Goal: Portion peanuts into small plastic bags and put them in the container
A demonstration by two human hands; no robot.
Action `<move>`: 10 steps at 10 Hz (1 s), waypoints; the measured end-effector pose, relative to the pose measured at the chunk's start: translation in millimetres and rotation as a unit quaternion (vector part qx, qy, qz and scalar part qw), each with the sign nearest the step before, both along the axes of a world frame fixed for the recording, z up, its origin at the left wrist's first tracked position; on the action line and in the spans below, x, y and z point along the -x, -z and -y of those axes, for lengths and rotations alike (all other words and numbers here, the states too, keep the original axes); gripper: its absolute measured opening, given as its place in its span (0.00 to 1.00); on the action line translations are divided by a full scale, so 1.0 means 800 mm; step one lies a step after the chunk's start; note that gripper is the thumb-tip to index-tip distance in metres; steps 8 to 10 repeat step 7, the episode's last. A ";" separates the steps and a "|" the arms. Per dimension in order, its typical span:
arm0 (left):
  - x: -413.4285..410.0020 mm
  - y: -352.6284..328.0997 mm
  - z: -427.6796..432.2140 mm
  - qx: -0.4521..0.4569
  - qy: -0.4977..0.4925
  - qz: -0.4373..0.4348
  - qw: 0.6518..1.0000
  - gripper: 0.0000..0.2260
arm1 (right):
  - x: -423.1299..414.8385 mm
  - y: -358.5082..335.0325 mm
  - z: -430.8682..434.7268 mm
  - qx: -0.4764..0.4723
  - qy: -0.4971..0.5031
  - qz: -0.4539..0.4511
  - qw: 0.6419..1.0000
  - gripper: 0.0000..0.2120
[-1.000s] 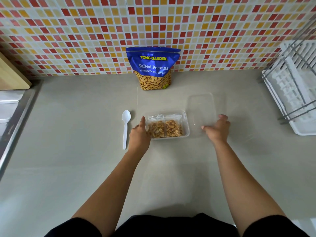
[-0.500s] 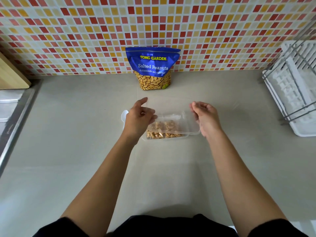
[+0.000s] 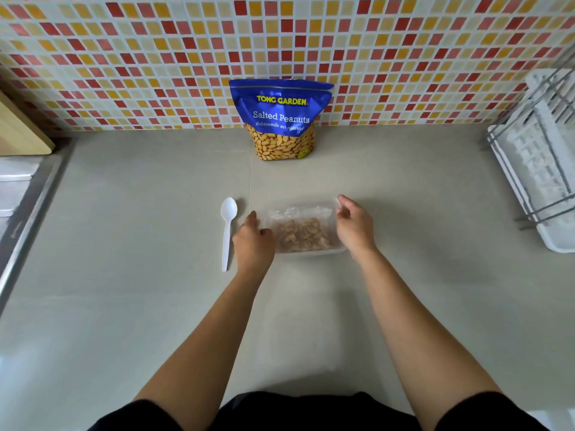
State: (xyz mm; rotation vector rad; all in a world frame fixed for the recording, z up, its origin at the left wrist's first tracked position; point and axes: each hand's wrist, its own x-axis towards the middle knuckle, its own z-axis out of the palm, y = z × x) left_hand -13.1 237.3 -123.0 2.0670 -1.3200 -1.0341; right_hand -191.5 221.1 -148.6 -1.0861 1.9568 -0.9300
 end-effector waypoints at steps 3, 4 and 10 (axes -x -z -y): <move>-0.017 0.013 -0.001 0.027 0.001 0.040 0.999 0.12 | -0.007 0.019 -0.027 0.029 0.004 -0.052 0.998 0.16; -0.017 0.011 -0.002 0.036 0.005 0.033 0.999 0.12 | -0.007 0.020 -0.030 0.044 0.008 -0.063 0.997 0.16; -0.019 0.007 -0.015 0.062 0.029 0.032 0.997 0.20 | -0.002 0.005 -0.043 0.085 0.040 -0.011 0.996 0.17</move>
